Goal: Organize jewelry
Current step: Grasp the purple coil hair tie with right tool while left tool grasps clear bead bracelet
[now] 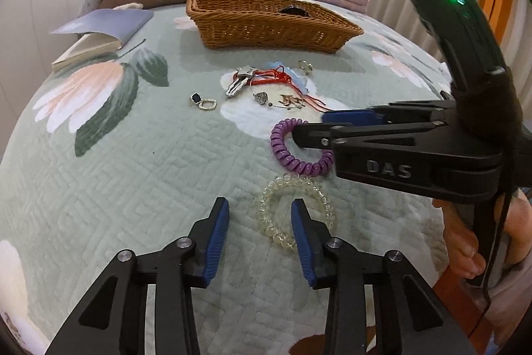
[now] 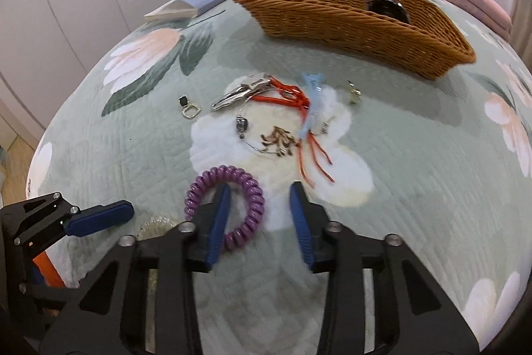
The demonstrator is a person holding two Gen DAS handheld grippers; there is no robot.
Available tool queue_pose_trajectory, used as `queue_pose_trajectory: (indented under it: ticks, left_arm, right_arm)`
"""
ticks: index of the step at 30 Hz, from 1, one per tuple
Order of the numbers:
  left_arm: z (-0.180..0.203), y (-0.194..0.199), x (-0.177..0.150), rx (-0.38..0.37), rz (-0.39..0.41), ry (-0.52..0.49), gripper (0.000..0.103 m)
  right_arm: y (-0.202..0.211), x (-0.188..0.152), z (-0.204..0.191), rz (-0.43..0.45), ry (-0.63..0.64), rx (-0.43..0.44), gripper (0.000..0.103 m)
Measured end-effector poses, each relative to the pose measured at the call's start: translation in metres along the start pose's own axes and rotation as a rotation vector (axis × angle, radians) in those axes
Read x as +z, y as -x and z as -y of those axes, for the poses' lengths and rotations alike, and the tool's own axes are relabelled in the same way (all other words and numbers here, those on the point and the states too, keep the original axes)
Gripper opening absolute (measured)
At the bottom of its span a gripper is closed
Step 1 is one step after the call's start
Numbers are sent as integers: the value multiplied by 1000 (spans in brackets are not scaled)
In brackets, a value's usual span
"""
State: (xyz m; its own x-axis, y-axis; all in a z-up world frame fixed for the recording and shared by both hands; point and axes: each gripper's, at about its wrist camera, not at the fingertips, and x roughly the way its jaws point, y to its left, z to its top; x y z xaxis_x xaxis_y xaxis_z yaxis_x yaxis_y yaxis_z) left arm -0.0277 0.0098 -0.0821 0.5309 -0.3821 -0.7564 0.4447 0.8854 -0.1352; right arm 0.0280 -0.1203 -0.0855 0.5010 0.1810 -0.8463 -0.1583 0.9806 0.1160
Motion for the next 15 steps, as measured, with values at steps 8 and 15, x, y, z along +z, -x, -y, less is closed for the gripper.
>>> queue_pose_trajectory:
  ticks: [8,15]
  left_arm:
    - [-1,-1,-2,-13,4,2,9]
    - [-5,6,-1,-86,29,41,9]
  right_arm:
    - [1,-3,-4,14,52,7,11]
    - [23,-16,12,42,24,9,11]
